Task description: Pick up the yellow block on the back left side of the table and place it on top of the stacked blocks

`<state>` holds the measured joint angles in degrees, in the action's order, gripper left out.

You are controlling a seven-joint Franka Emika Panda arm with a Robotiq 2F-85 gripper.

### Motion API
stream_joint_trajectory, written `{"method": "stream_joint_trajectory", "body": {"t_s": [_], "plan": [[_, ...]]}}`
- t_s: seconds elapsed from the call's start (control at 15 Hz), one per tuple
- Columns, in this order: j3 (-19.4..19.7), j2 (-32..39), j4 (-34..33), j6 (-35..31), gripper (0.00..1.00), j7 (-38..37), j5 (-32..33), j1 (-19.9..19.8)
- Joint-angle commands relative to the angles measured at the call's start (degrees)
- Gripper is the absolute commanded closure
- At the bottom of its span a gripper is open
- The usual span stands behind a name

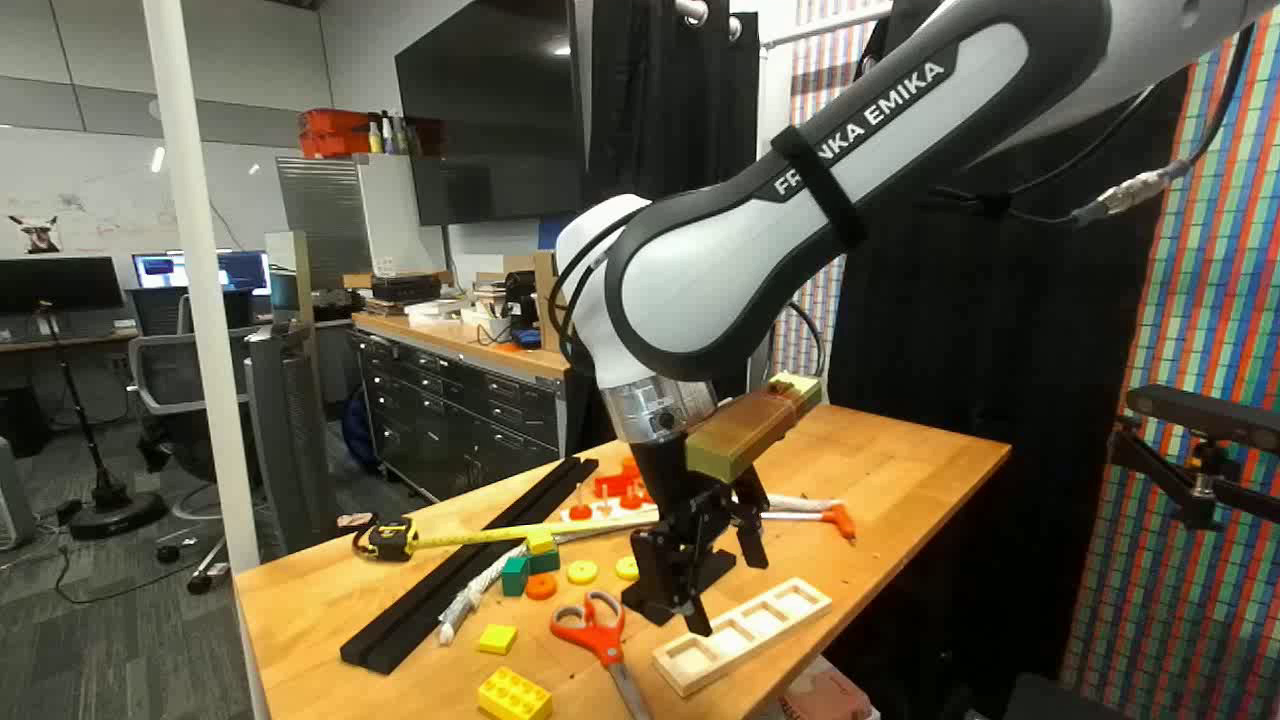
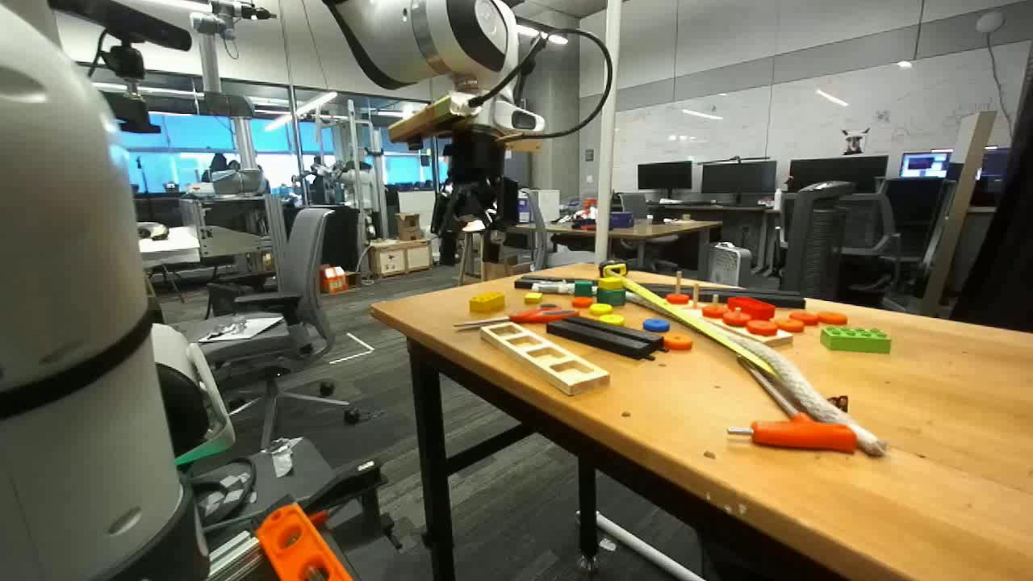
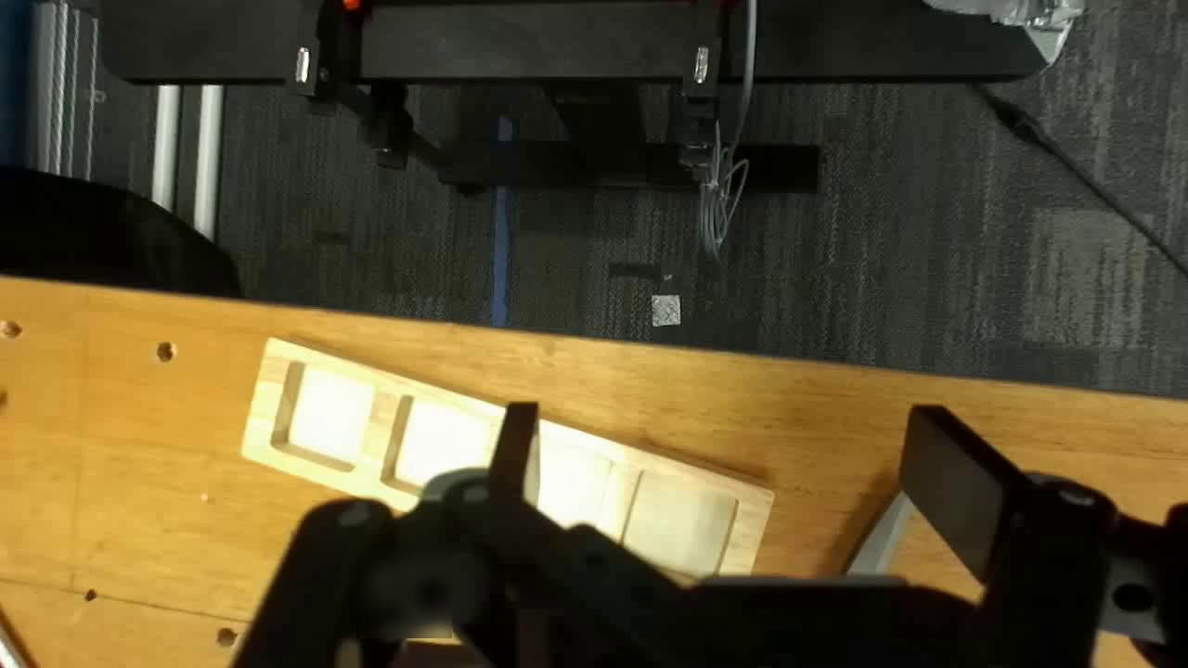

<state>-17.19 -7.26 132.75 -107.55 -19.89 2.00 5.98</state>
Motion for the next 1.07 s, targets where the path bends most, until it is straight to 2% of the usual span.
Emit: {"method": "stream_joint_trajectory", "body": {"t_s": [0.0,0.33,0.73,1.0], "plan": [[1.65,0.08,-0.32,0.17,0.00,-0.17,0.20,1.69],[1.65,0.02,-0.54,0.17,0.00,-0.17,0.20,1.68],[1.51,1.86,-1.55,-3.70,0.00,0.40,10.15,2.39],[1.88,3.01,-1.57,-11.37,0.00,2.55,13.95,2.99]]}}
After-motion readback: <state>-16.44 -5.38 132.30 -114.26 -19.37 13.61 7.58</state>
